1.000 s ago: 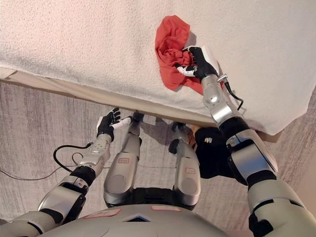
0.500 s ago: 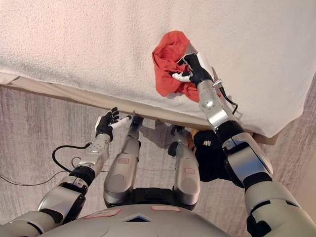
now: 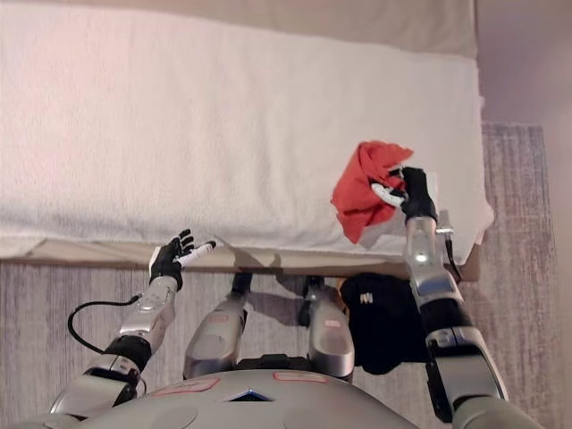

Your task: Put the clothes on the bed into the basket.

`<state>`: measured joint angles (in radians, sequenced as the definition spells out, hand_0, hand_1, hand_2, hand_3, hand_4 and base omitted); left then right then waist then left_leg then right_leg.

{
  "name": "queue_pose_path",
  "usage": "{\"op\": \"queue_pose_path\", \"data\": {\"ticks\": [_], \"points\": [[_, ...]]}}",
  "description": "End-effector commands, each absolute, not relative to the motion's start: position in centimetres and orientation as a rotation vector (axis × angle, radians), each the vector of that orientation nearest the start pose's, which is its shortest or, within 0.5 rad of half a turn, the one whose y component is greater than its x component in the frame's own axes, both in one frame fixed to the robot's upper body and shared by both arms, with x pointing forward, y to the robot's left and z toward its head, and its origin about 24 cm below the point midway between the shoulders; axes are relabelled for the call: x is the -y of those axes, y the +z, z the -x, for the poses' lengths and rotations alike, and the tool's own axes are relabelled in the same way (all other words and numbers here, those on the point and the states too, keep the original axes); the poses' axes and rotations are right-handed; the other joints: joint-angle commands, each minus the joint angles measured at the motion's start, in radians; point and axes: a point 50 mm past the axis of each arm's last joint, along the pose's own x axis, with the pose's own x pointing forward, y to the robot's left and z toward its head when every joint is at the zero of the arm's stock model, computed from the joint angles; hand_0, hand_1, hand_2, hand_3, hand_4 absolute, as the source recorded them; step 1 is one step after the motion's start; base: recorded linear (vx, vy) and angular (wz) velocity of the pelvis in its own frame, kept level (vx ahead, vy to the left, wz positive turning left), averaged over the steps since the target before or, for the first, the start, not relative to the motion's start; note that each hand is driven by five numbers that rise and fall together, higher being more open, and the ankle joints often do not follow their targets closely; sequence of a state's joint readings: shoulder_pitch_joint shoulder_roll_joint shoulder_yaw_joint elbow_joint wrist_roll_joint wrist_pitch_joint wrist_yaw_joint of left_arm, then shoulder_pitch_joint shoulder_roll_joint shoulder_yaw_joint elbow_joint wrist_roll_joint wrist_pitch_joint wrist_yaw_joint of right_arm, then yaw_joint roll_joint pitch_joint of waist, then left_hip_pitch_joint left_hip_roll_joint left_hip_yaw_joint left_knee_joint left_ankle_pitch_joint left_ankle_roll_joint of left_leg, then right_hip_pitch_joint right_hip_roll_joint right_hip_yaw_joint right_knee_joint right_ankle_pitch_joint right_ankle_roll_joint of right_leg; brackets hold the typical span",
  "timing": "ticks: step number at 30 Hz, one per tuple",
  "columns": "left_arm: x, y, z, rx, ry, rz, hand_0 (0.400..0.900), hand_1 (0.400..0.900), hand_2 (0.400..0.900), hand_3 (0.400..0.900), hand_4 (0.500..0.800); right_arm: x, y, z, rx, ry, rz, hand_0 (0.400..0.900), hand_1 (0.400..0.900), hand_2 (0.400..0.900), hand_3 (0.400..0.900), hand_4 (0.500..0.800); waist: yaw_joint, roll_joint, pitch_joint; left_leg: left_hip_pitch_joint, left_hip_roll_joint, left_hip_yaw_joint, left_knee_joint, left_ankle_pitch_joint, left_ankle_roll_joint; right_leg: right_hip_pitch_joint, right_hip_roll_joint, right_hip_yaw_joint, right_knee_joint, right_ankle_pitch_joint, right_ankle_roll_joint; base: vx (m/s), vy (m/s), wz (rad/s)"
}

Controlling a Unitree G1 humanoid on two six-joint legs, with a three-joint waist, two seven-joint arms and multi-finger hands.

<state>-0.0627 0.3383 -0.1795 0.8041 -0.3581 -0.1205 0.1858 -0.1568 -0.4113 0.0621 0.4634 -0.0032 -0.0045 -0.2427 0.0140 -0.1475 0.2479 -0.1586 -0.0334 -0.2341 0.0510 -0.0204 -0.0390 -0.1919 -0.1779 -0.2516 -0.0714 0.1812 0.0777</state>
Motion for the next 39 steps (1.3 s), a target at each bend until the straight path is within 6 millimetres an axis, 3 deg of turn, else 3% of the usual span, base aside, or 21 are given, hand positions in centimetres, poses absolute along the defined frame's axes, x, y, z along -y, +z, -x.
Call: {"op": "queue_pose_path", "data": {"ticks": [1, 7, 19, 25, 34, 35, 36, 39], "points": [[-24.6, -7.1, -21.7, -0.497, 0.215, -0.212, 0.900, 0.900, 0.900, 0.900, 0.800, 29.5, 4.0, -26.2, -0.097, -0.393, 0.538, 0.400, 0.400, 0.400, 0.400, 0.500, -0.022, 0.063, -0.091, 0.094, 0.015, 0.124, -0.138, 0.004, 0.031, 0.083, 0.012, 0.074, 0.028, -0.081, 0.076, 0.02, -0.016, -0.41], [-24.9, -7.1, -20.9, -0.492, 0.233, -0.162, 0.900, 0.900, 0.900, 0.900, 0.800, 32.4, 1.6, -23.1, -0.233, -0.495, 0.510, 0.400, 0.400, 0.400, 0.400, 0.500, -0.048, 0.070, -0.139, 0.123, 0.025, 0.175, -0.138, -0.010, 0.030, 0.103, 0.021, 0.115, -0.013, -0.058, 0.081, 0.01, -0.033, -0.32], [-25.1, -7.6, -20.3, -0.523, 0.225, -0.135, 0.900, 0.900, 0.900, 0.900, 0.800, 37.1, -5.2, -15.7, -0.649, -0.717, 0.373, 0.400, 0.400, 0.400, 0.400, 0.500, -0.092, 0.106, -0.185, 0.187, 0.041, 0.220, -0.138, -0.034, 0.025, 0.142, 0.033, 0.159, -0.009, -0.077, 0.076, 0.03, -0.034, -0.15], [-24.9, -7.8, -20.3, -0.538, 0.215, -0.130, 0.900, 0.900, 0.900, 0.900, 0.800, 37.9, -6.9, -13.3, -0.784, -0.771, 0.313, 0.400, 0.400, 0.400, 0.400, 0.500, -0.099, 0.121, -0.196, 0.207, 0.052, 0.225, -0.138, -0.040, 0.017, 0.163, 0.042, 0.161, -0.010, -0.093, 0.070, 0.03, -0.040, -0.02], [-25.1, -8.4, -19.6, -0.575, 0.222, -0.111, 0.900, 0.900, 0.900, 0.900, 0.800, 39.4, -6.7, -11.8, -0.830, -0.853, 0.287, 0.400, 0.400, 0.400, 0.400, 0.500, -0.100, 0.134, -0.208, 0.227, 0.068, 0.227, -0.138, -0.041, 0.005, 0.193, 0.052, 0.150, -0.015, -0.113, 0.061, 0.03, -0.047, 0.03], [-25.1, -8.4, -19.5, -0.580, 0.224, -0.108, 0.900, 0.900, 0.900, 0.900, 0.800, 39.4, -6.7, -11.9, -0.828, -0.854, 0.282, 0.569, 0.569, 0.569, 0.569, 0.601, -0.100, 0.135, -0.208, 0.227, 0.070, 0.227, -0.138, -0.041, 0.004, 0.195, 0.053, 0.148, -0.016, -0.115, 0.060, 0.01, -0.040, 0.04], [-25.1, -8.5, -19.4, -0.581, 0.224, -0.104, 0.900, 0.900, 0.900, 0.900, 0.800, 39.4, -6.7, -11.9, -0.829, -0.854, 0.283, 0.900, 0.900, 0.900, 0.900, 0.800, -0.100, 0.136, -0.207, 0.227, 0.071, 0.227, -0.138, -0.040, 0.003, 0.196, 0.055, 0.149, -0.016, -0.117, 0.059, 0.01, -0.037, 0.04], [-25.0, -8.6, -19.3, -0.588, 0.230, -0.097, 0.900, 0.900, 0.900, 0.900, 0.800, 39.6, -6.5, -11.9, -0.826, -0.868, 0.285, 0.900, 0.900, 0.900, 0.900, 0.800, -0.098, 0.141, -0.208, 0.230, 0.076, 0.224, -0.138, -0.038, -0.001, 0.203, 0.058, 0.143, -0.016, -0.123, 0.055, 0.01, -0.036, 0.05]]}}
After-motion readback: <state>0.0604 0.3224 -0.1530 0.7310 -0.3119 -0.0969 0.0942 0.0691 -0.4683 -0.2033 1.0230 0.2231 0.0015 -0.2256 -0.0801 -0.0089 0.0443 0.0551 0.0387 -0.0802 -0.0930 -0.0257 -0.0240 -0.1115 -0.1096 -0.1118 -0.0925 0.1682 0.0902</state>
